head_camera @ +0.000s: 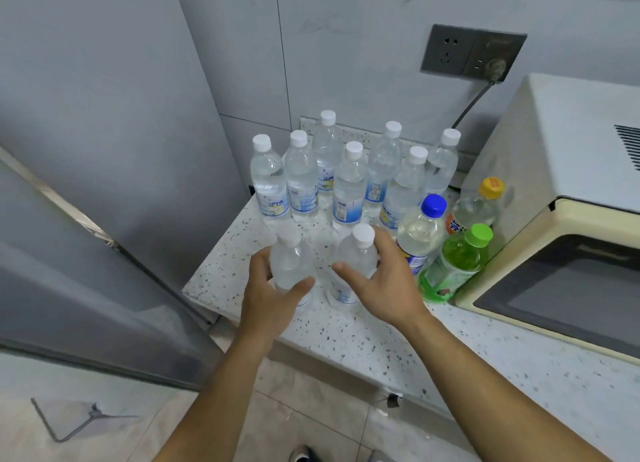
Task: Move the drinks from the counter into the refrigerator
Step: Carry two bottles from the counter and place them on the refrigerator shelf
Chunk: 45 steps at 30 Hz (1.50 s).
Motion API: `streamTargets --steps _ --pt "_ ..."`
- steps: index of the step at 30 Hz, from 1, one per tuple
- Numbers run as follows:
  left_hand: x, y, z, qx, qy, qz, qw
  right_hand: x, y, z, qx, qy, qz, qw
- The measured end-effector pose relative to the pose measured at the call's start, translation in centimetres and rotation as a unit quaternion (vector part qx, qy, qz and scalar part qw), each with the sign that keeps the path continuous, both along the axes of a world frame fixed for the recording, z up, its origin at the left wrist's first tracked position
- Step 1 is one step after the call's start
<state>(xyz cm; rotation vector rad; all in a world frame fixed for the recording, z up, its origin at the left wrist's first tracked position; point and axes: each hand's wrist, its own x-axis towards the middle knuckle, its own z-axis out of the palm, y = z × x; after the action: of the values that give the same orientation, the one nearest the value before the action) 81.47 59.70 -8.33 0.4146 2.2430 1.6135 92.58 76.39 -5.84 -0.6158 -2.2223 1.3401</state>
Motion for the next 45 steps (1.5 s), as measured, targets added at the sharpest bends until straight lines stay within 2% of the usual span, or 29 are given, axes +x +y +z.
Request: streamTargets --steps 4,8,15,18,20,25,28,30,33,36,40,45 --pt "0.0 0.8 -0.8 0.0 -0.03 -0.039 0.999 -0.5 -1.4 -2.4 -0.087 -0.034 -0.018 0.995" --pt "0.1 0.8 -2.6 -0.027 -0.019 -0.049 0.998 -0.5 -2.2 -5.3 -0.149 -0.039 -0.06 0.986" --pt "0.6 -0.1 -4.3 0.007 0.003 -0.011 1.0 0.2 -4.0 -6.7 -0.145 0.005 -0.102 0.984" --pt "1.0 -1.6 -4.2 0.024 -0.037 -0.019 0.999 1.5 -4.6 -6.8 -0.147 0.023 -0.091 0.985" --pt "1.6 -2.6 -4.0 0.049 -0.083 -0.032 0.995 2.7 -5.1 -6.8 -0.189 0.025 -0.081 0.978" --pt "5.0 -5.7 -2.8 0.122 -0.253 -0.03 0.959 6.4 -6.0 -6.2 -0.343 -0.034 -0.026 0.939" --pt "8.1 -7.9 -2.6 0.151 -0.361 -0.006 0.92 8.9 -6.3 -6.1 -0.504 -0.009 0.001 0.864" --pt "10.7 -9.3 -2.5 0.16 -0.414 0.009 0.896 10.6 -6.6 -6.2 -0.567 -0.007 0.017 0.823" --pt "14.7 -10.6 -2.3 0.173 -0.456 0.024 0.873 12.8 -7.3 -6.9 -0.607 -0.036 0.048 0.793" --pt "18.4 -11.8 -2.4 0.161 -0.457 0.061 0.873 14.5 -8.7 -8.1 -0.649 -0.06 0.074 0.755" --pt "22.1 -14.4 -2.6 0.186 -0.469 0.123 0.855 15.6 -11.5 -8.8 -0.653 -0.107 0.101 0.743" --pt "24.8 -19.5 -2.9 0.226 -0.452 0.21 0.837 15.4 -16.0 -8.7 -0.606 -0.187 0.165 0.756"
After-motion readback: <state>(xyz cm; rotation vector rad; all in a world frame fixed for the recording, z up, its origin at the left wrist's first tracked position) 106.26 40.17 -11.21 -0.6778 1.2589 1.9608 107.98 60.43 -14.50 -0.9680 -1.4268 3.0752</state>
